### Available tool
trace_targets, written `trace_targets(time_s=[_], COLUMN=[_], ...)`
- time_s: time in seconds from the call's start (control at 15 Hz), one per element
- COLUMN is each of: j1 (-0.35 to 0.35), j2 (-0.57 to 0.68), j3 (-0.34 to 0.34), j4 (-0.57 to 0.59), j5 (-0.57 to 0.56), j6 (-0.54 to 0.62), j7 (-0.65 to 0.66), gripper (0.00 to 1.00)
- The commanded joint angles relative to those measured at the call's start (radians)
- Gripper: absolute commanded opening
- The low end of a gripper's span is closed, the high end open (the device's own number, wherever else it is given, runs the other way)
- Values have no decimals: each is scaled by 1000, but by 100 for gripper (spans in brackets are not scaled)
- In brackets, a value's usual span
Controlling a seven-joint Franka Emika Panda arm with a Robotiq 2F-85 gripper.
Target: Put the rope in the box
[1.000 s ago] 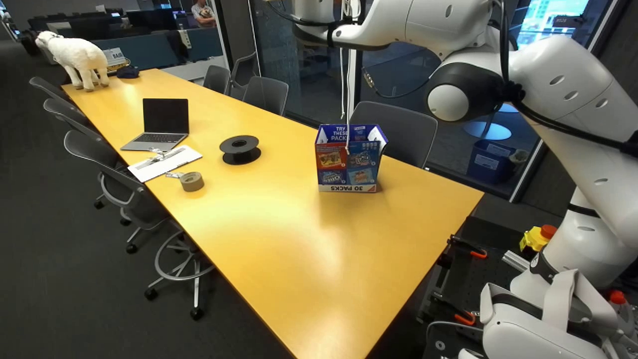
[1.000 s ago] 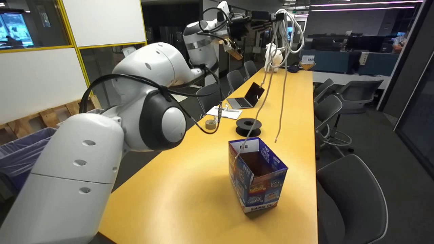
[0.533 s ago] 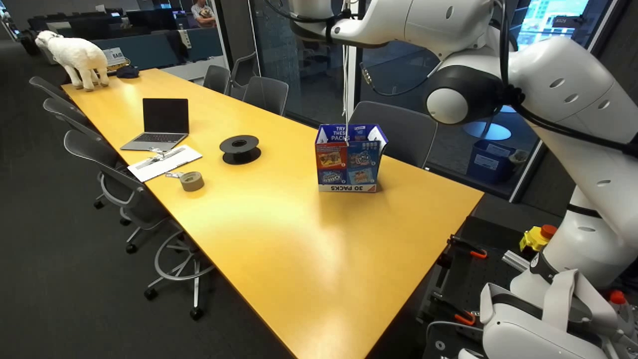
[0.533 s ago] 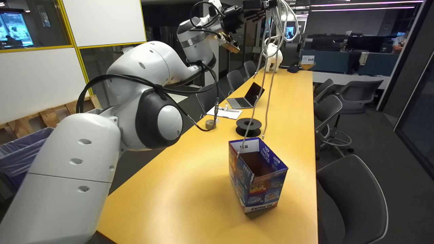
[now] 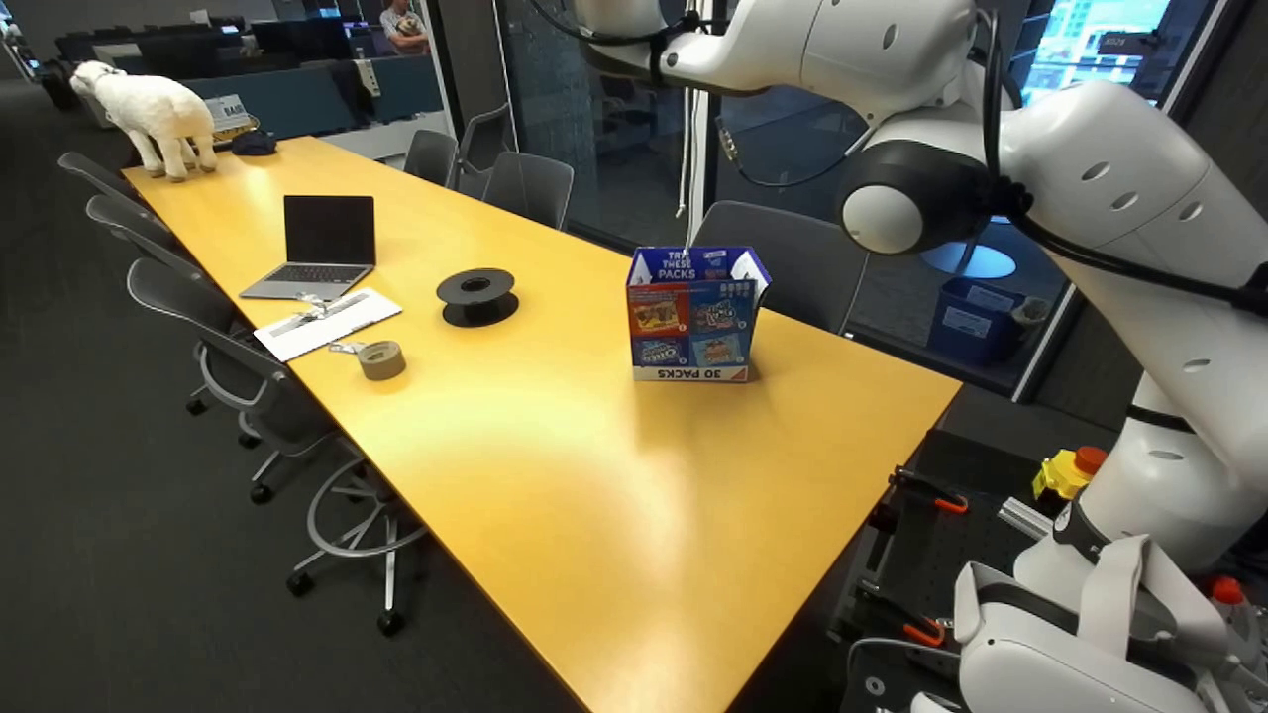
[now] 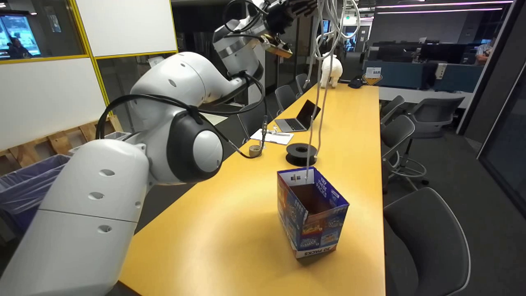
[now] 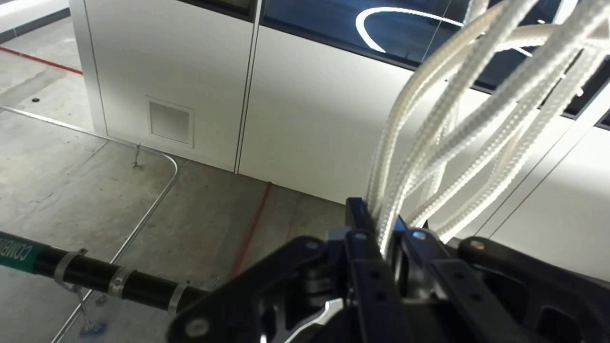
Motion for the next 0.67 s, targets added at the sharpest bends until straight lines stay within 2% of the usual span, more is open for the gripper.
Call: trace_targets(time_s=[0.0,0.6], j1=[-7,-29], j2=[4,38], j3=[2,20], j4=[-4,20], j5=[-60,-64], j6=[-25,-35], j7=[13,-24], gripper=[9,9])
